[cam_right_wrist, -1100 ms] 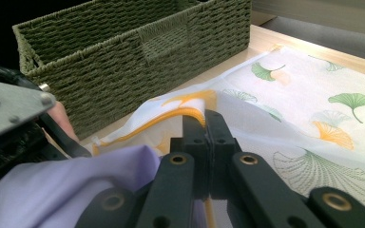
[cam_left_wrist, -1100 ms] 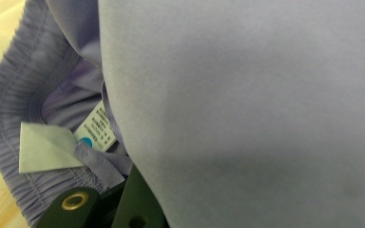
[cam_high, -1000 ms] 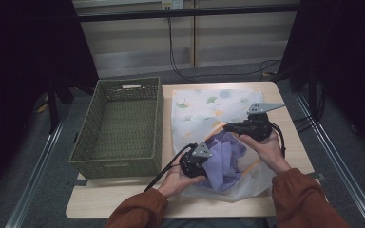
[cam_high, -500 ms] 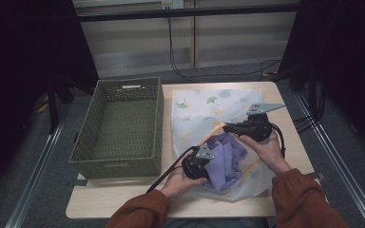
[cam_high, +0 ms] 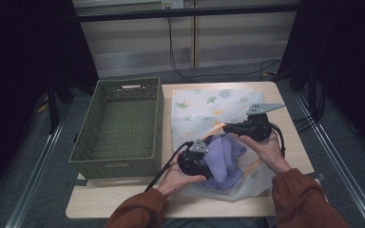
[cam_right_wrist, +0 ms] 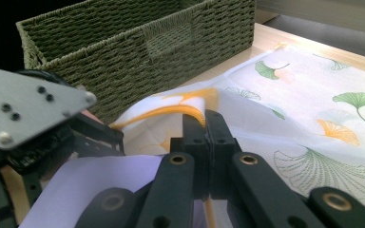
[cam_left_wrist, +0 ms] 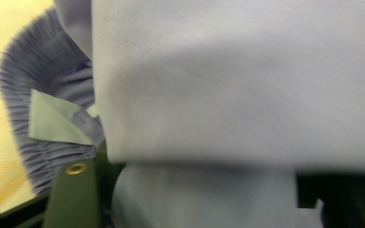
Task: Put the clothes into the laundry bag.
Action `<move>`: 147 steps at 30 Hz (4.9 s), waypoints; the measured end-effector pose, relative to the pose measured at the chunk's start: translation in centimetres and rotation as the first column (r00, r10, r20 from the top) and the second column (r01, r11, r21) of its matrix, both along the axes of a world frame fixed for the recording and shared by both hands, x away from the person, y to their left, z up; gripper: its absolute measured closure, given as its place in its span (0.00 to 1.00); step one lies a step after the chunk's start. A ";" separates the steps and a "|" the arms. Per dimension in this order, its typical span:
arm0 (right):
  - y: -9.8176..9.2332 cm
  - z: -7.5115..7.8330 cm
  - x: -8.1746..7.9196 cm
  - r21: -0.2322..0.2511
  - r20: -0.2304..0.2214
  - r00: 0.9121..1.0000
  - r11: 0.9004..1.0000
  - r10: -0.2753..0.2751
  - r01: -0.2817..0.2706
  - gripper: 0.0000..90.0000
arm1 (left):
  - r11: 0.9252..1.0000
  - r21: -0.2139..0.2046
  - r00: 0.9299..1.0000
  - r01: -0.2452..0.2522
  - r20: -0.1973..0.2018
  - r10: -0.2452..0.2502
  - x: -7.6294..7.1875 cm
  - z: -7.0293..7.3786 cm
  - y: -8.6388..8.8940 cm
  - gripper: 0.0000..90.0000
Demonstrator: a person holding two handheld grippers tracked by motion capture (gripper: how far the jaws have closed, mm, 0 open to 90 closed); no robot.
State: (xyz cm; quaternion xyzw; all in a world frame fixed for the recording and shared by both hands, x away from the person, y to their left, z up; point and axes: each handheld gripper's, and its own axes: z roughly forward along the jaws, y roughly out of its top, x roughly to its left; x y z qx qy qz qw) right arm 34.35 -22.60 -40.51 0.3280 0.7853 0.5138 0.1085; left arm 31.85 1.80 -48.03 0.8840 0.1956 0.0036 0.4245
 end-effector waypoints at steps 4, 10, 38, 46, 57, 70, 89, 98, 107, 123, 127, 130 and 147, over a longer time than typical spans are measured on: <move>0.1 0.0 0.0 -0.002 0.000 1.000 1.000 0.001 -0.001 1.00 | 1.000 -0.014 1.000 -0.005 0.011 0.005 -0.4 0.8 0.5 0.28; 0.0 0.0 0.0 -0.001 -0.002 1.000 1.000 0.001 -0.001 1.00 | 0.999 -0.049 1.000 -0.013 0.019 0.014 -1.0 1.9 1.1 0.24; 0.2 -0.1 0.0 -0.007 -0.003 1.000 1.000 0.010 -0.010 1.00 | 0.991 -0.103 0.996 0.086 0.043 -0.082 -4.0 2.7 2.4 0.47; 0.3 -0.3 0.0 -0.007 -0.012 1.000 1.000 0.015 -0.015 1.00 | 0.991 0.050 0.992 0.123 0.032 -0.125 -3.5 -0.6 1.3 0.38; 0.5 -0.4 -0.1 -0.019 -0.017 1.000 1.000 0.020 -0.020 1.00 | 0.986 0.085 0.983 0.145 0.100 -0.154 -4.1 -2.3 0.8 0.30; 0.6 -0.4 -0.1 -0.018 -0.020 0.999 1.000 0.026 -0.026 1.00 | 0.986 0.138 0.985 0.092 0.132 -0.110 -3.6 -1.7 0.8 0.60; 0.5 -0.3 -0.1 -0.021 -0.022 0.999 0.999 0.024 -0.024 1.00 | 0.989 0.121 0.991 0.081 0.094 -0.092 -2.5 -1.1 0.6 0.93; 0.5 -0.3 -0.1 -0.020 -0.026 0.999 0.999 0.024 -0.025 1.00 | 0.992 0.102 0.994 0.073 0.074 -0.081 -2.4 -0.8 0.7 0.93; 0.5 -0.1 -0.1 -0.021 -0.025 0.999 0.999 0.028 -0.029 1.00 | 0.993 0.094 0.994 0.069 0.077 -0.077 -2.4 -0.3 0.4 0.93; 0.5 -0.1 -0.2 -0.022 -0.033 0.999 0.999 0.034 -0.035 1.00 | 0.994 0.082 0.994 0.075 0.076 -0.082 -1.8 0.2 -0.3 0.93; 0.5 -0.2 -0.2 -0.027 -0.032 0.999 0.999 0.039 -0.040 1.00 | 0.996 0.062 0.995 0.059 0.073 -0.063 -1.6 0.5 -0.3 0.93; 0.6 -0.2 -0.2 -0.028 -0.035 0.999 0.999 0.041 -0.042 1.00 | 0.998 0.052 0.996 0.046 0.074 -0.050 -1.4 0.8 -0.3 0.93; 0.7 0.2 -0.5 -0.022 -0.036 0.998 0.998 0.054 -0.054 1.00 | 1.000 -0.009 0.998 -0.004 0.060 0.004 -0.1 0.9 -1.6 0.93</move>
